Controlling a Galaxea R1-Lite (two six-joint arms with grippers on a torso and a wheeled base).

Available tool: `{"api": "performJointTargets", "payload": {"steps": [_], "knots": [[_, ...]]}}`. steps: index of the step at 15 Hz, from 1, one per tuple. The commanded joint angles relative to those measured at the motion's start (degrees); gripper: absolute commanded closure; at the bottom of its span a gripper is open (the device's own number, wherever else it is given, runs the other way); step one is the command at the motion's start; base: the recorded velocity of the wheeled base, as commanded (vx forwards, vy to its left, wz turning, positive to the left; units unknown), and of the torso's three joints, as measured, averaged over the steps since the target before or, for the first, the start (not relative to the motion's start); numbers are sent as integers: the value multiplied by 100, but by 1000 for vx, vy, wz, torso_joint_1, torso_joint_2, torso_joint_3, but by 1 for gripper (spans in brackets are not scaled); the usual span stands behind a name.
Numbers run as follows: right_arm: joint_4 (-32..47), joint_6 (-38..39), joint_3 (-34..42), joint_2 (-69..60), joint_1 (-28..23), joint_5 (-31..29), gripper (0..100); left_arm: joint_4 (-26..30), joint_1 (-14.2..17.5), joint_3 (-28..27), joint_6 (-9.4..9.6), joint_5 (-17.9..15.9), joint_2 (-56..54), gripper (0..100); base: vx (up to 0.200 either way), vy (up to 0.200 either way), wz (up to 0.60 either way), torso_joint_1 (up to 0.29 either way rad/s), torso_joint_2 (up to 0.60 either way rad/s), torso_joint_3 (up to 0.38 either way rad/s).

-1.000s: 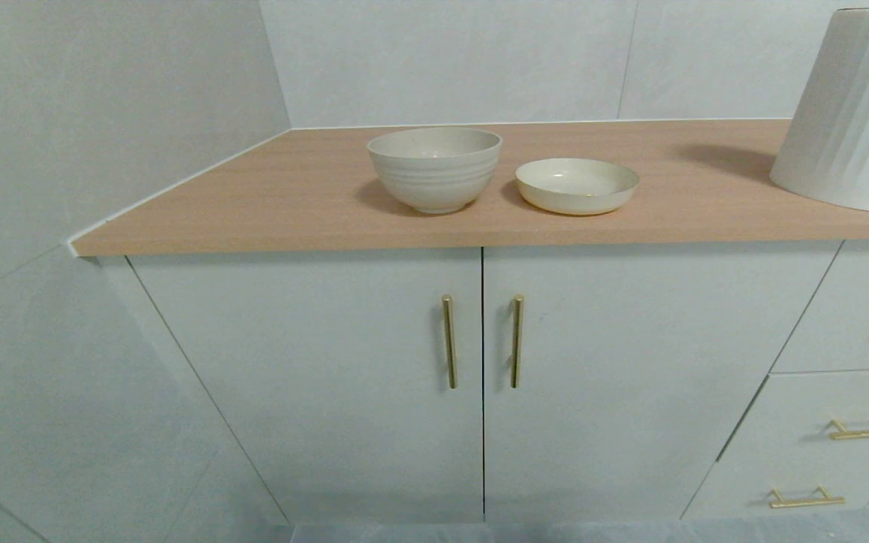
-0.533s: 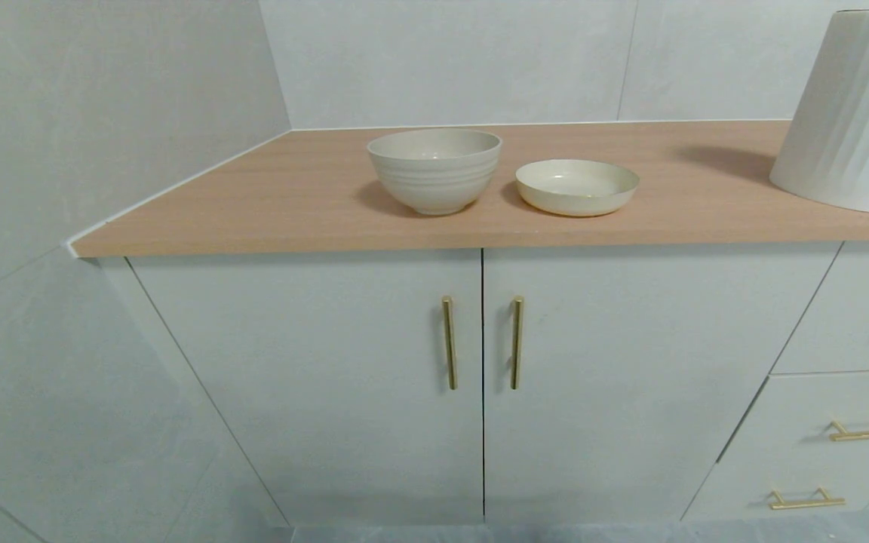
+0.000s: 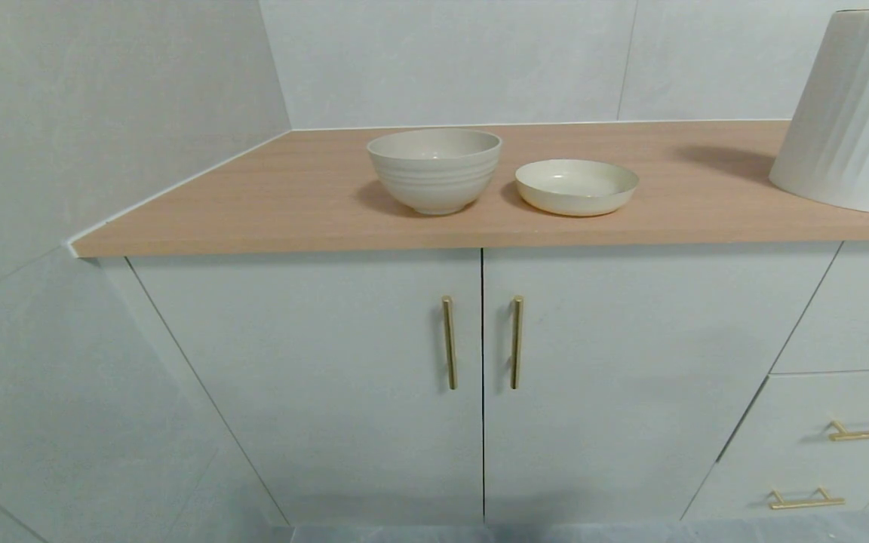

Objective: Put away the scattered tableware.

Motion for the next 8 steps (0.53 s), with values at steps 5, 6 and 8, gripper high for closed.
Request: {"api": "performJointTargets", "payload": {"steps": [5, 6, 8], "knots": [[-1227, -74, -1235, 3978, 1619, 149, 0, -1, -1, 0, 10, -11, 9, 0, 0, 0, 0, 0, 0, 0], [-2185, -39, -1560, 5147, 2041, 122, 0, -1, -1, 0, 10, -2, 9, 0, 0, 0, 0, 0, 0, 0], [-2458, -39, -1973, 6035, 2278, 113, 0, -1, 8, 0, 2, -2, 9, 0, 0, 0, 0, 0, 0, 0]]}}
